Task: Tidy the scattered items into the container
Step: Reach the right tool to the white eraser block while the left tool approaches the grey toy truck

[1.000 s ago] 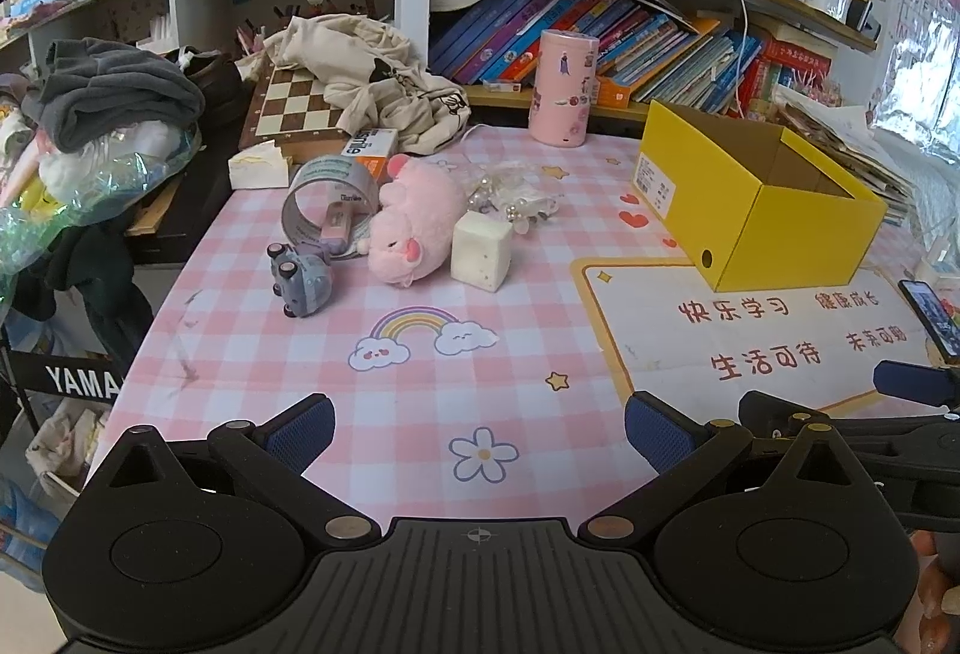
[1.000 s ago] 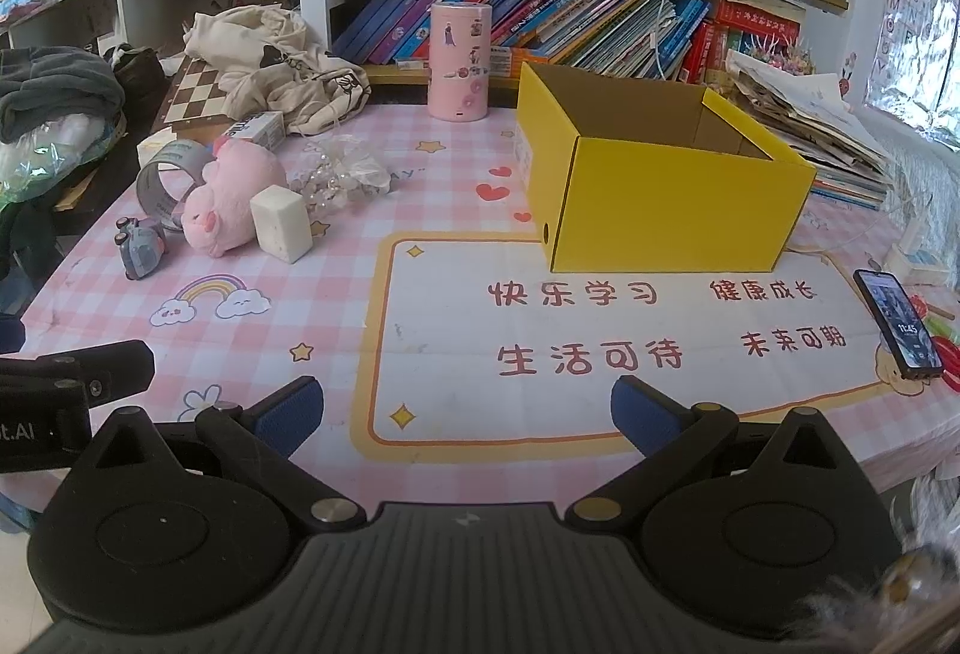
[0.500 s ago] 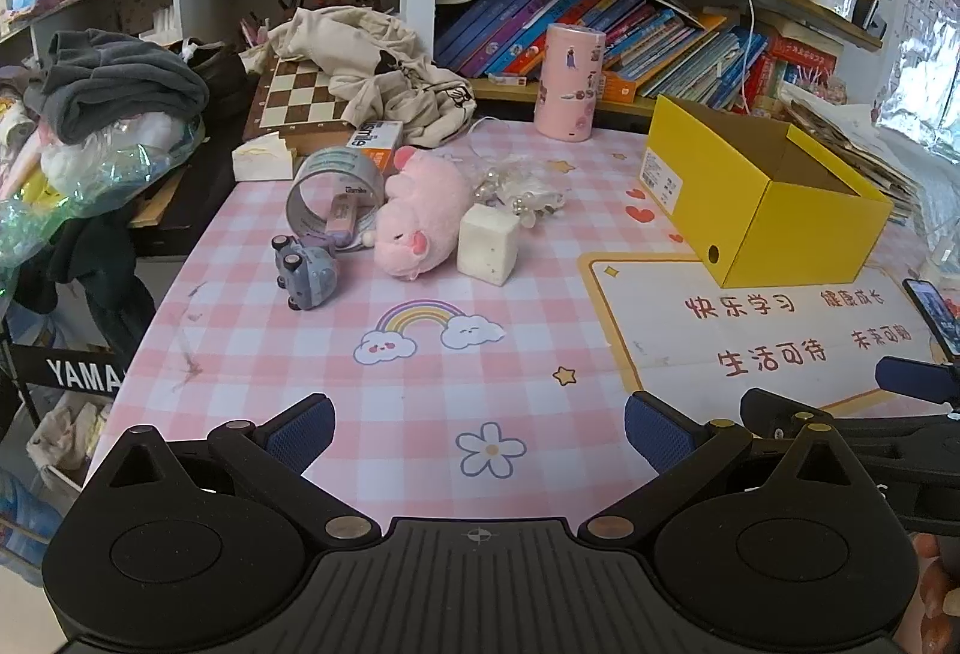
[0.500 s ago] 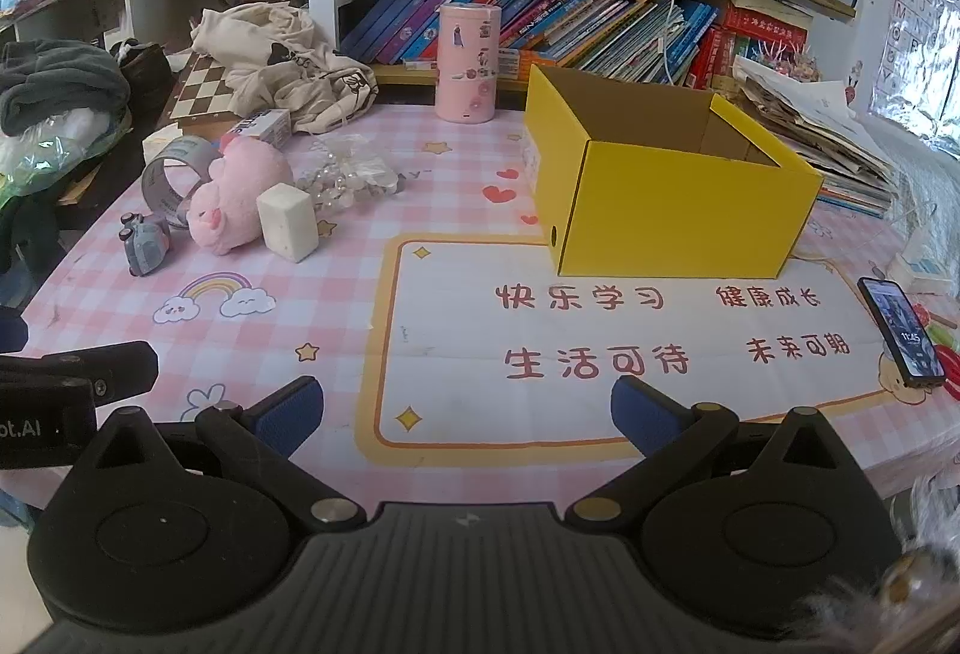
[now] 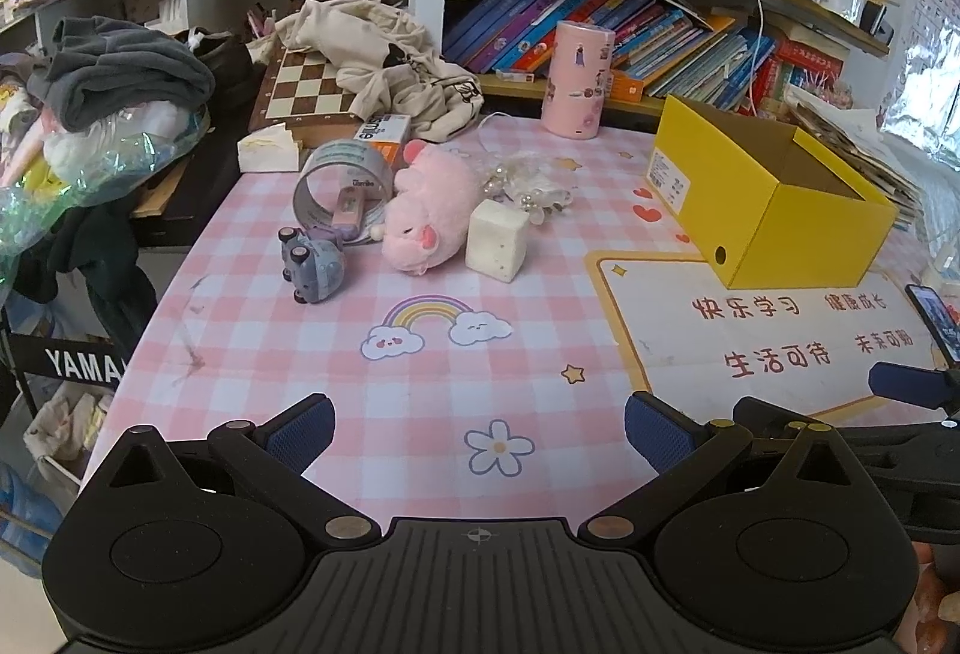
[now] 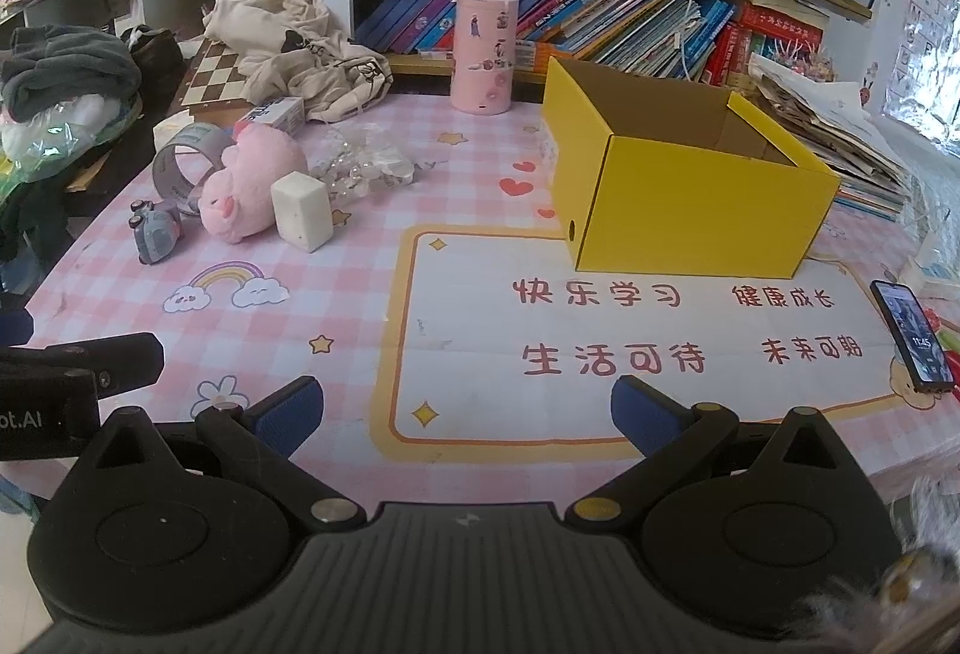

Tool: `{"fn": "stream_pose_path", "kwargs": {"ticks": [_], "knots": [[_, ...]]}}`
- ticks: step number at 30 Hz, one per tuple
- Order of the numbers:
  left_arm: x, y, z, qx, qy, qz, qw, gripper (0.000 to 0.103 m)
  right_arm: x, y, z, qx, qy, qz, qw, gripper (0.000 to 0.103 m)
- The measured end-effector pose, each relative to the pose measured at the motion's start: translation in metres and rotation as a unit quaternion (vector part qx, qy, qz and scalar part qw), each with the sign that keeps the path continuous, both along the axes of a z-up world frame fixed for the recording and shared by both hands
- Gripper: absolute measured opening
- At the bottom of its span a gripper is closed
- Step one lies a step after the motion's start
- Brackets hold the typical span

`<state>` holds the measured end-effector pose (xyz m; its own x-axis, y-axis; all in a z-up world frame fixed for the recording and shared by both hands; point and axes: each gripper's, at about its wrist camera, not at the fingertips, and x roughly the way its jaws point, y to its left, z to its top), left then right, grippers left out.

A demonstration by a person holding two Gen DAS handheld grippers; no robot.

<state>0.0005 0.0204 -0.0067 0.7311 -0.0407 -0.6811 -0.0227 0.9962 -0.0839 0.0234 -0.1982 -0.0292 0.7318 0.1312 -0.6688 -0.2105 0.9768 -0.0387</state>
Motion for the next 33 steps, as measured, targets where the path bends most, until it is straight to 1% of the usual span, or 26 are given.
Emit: {"fn": "stream_pose_path", "kwargs": {"ticks": [7, 15, 22, 28, 33], "knots": [[0.002, 0.006, -0.002, -0.006, 0.001, 0.004, 1.0000, 0.103, 0.004, 0.005, -0.002, 0.006, 0.009, 0.005, 1.000, 0.103], [0.003, 0.015, -0.002, -0.013, 0.000, 0.010, 0.9999, 0.103, 0.005, 0.015, 0.000, -0.004, -0.001, 0.012, 1.000, 0.103], [0.006, 0.015, -0.004, -0.020, 0.004, 0.018, 0.9996, 0.103, 0.008, 0.014, -0.001, -0.007, 0.002, 0.017, 1.000, 0.103], [0.014, 0.012, -0.003, -0.016, 0.005, 0.038, 0.9991, 0.103, 0.023, 0.012, -0.001, -0.001, 0.000, 0.037, 0.999, 0.103], [0.025, 0.006, -0.004, -0.011, 0.010, 0.064, 0.9978, 0.103, 0.046, 0.011, -0.002, 0.005, 0.003, 0.064, 0.998, 0.103]]}}
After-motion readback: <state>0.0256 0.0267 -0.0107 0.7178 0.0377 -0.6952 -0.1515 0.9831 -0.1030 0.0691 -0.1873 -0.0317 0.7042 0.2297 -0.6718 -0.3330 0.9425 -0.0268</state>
